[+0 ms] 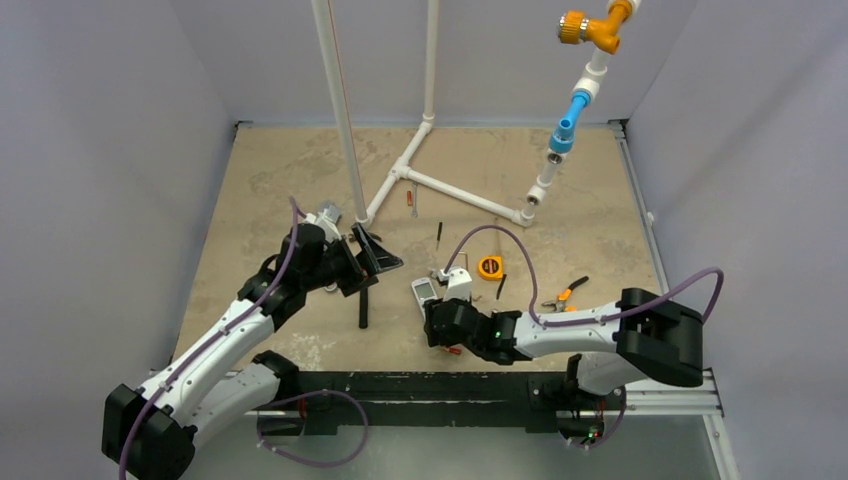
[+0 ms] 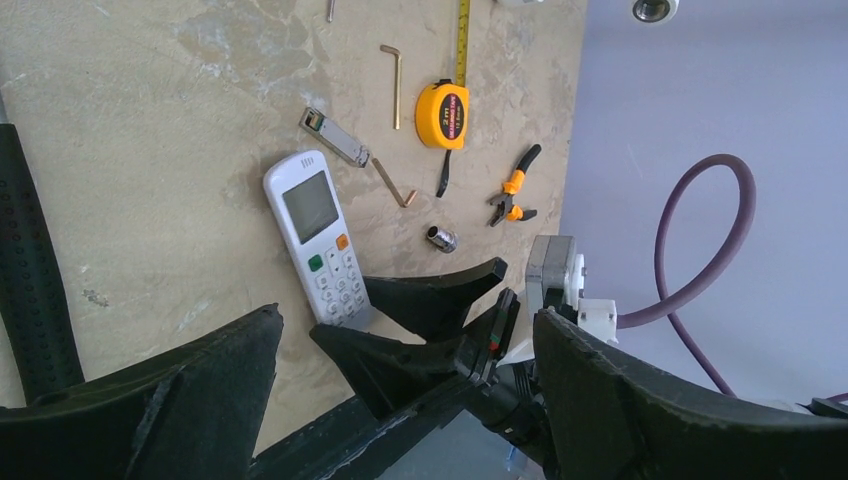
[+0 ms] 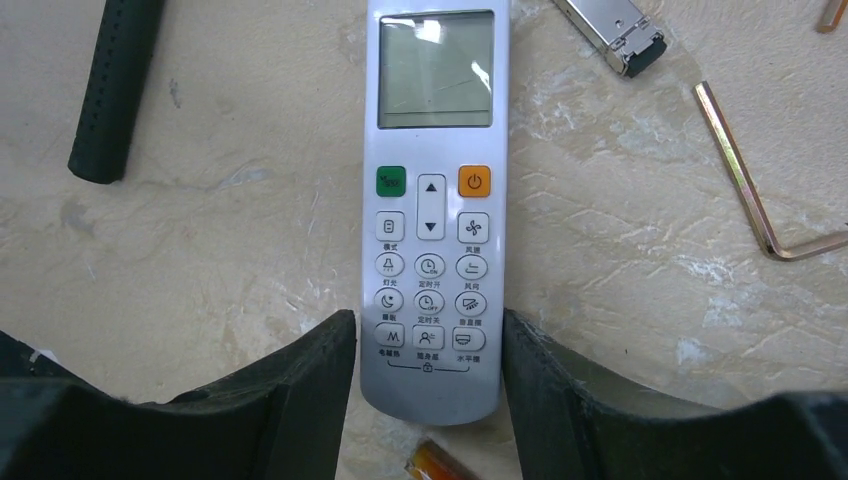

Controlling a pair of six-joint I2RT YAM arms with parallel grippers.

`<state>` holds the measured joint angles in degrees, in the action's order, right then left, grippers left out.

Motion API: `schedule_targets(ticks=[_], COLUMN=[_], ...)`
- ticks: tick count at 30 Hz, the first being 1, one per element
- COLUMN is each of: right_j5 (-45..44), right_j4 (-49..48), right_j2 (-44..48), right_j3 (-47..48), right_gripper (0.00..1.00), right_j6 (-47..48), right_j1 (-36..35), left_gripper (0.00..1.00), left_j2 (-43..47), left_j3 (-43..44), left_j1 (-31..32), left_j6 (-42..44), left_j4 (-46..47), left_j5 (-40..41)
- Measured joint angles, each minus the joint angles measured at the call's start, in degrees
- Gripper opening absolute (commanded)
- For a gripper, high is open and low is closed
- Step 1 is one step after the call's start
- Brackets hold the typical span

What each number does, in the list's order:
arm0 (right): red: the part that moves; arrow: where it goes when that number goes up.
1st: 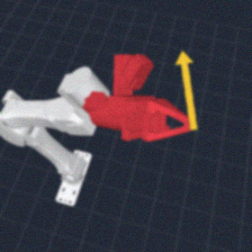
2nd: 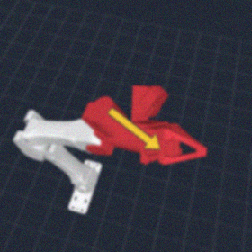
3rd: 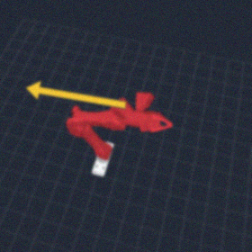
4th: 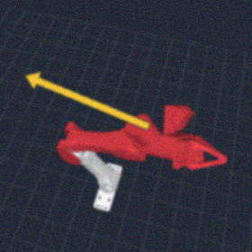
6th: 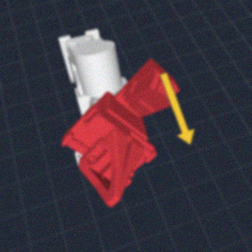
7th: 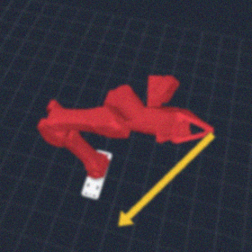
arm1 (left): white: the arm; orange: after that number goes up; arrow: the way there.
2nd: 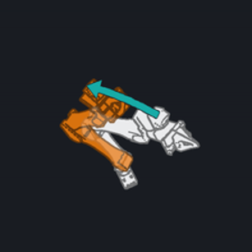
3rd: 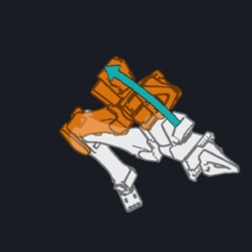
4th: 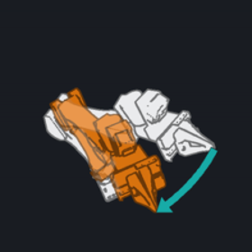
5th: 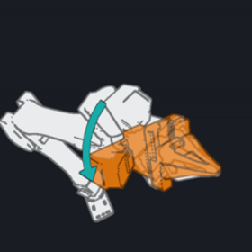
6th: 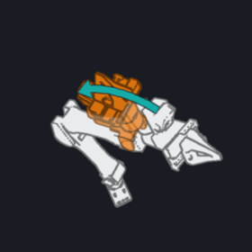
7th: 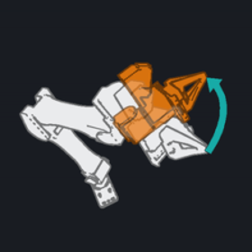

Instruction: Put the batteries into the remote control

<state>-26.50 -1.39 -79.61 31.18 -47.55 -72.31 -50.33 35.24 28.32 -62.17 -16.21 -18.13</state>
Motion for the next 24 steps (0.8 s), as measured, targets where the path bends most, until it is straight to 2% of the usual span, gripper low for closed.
schedule_targets(ticks=[6,11,13,19,24], right_j5=[-0.96,-0.98,-0.98,-1.33,-1.64], right_j4=[-1.64,-3.45,-4.07,-4.33,-2.82], right_j2=[-3.34,-5.90,-6.86,-9.53,-8.57], right_j3=[1.84,3.39,4.02,6.51,6.54], right_gripper=[0.32,0.06,0.00,0.00,0.37], right_j6=[-0.70,-0.61,-0.55,-0.28,0.72], right_j1=[-0.04,-0.07,-0.07,-0.46,-0.74], left_gripper=[0.92,0.92,0.92,0.92,0.92], left_j2=[0.00,0.00,0.00,0.00,0.00], left_j3=[-0.92,-1.31,-1.40,-1.40,-1.42], left_j1=[0.00,0.00,0.00,0.00,0.00], left_j6=[-0.02,-0.02,-0.02,-0.02,-0.02], left_j4=[0.68,0.76,0.79,0.87,0.98], left_j5=[-0.20,-0.33,-0.33,-0.39,-0.57])
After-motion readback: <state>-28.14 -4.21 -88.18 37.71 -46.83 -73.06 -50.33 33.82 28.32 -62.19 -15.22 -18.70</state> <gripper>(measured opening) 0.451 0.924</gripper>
